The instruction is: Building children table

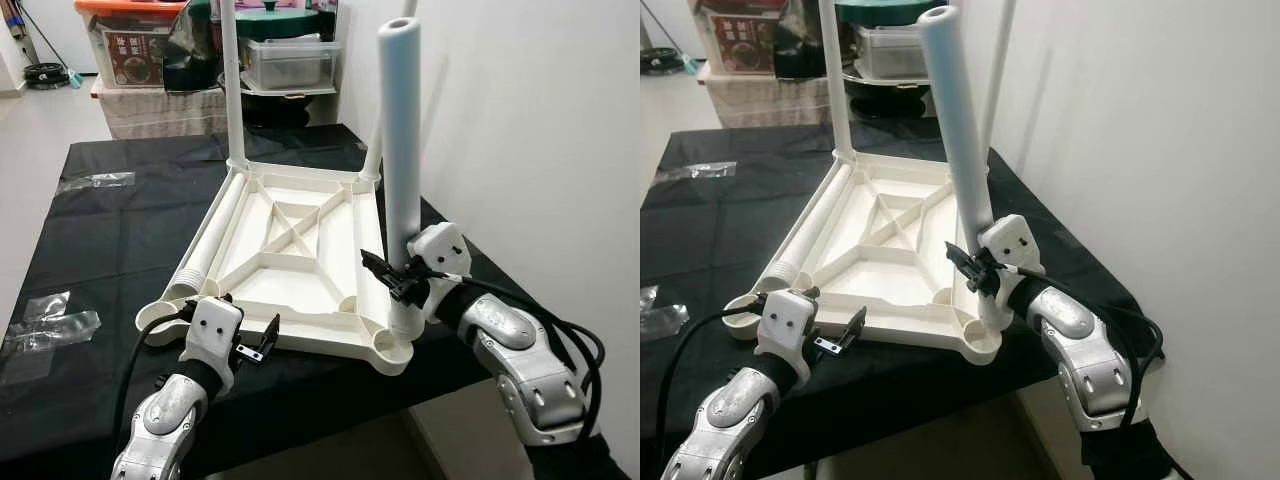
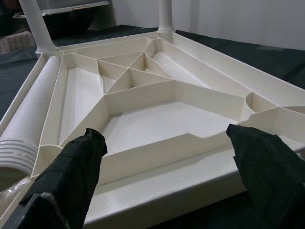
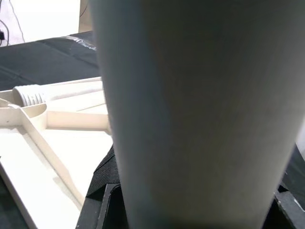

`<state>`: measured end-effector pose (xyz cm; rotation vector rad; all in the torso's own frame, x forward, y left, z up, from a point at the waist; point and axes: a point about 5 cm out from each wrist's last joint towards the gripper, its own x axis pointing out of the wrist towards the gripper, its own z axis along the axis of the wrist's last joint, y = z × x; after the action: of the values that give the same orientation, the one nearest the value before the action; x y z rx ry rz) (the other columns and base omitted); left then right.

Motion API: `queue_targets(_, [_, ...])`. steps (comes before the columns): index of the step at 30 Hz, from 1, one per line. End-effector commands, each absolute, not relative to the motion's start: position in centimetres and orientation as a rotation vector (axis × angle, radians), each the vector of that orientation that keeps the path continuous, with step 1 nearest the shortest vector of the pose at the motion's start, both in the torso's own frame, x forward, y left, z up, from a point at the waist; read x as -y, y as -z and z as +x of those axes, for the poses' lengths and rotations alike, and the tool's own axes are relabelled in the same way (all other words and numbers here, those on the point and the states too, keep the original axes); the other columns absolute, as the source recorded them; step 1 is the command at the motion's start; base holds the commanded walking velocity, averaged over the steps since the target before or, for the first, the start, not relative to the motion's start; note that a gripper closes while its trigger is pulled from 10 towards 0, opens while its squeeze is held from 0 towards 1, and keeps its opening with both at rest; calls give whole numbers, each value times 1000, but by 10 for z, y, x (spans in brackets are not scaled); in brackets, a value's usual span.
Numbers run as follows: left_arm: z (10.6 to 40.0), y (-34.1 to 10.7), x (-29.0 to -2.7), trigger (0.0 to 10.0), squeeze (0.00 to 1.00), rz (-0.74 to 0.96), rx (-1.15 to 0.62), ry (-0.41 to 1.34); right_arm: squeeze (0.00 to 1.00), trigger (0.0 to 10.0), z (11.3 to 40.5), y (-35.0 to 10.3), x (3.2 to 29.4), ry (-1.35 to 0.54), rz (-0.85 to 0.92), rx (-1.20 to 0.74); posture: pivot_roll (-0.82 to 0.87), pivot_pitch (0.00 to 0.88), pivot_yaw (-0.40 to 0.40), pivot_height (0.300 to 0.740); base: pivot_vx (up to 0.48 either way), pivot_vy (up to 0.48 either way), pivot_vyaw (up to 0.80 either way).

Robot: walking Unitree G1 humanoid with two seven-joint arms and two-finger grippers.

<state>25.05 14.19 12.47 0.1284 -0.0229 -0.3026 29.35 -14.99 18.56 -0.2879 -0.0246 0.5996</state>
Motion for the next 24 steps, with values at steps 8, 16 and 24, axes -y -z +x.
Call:
queue_targets(8, [253, -123, -147, 10000, 0, 149, 17, 287, 0, 10000, 272, -139, 145, -716, -262, -225, 10, 0, -55, 740, 0, 0, 0])
queue_targets(16, [254, -124, -147, 10000, 0, 149, 20, 289, 0, 10000, 269, -147, 139, -757, -244, -186, 8, 0, -54, 740, 0, 0, 0])
queue_targets(24, [254, -122, -147, 10000, 0, 149, 17, 284, 0, 10000, 277, -142, 139, -712, -210, -201, 21, 0, -70, 740, 0, 0, 0])
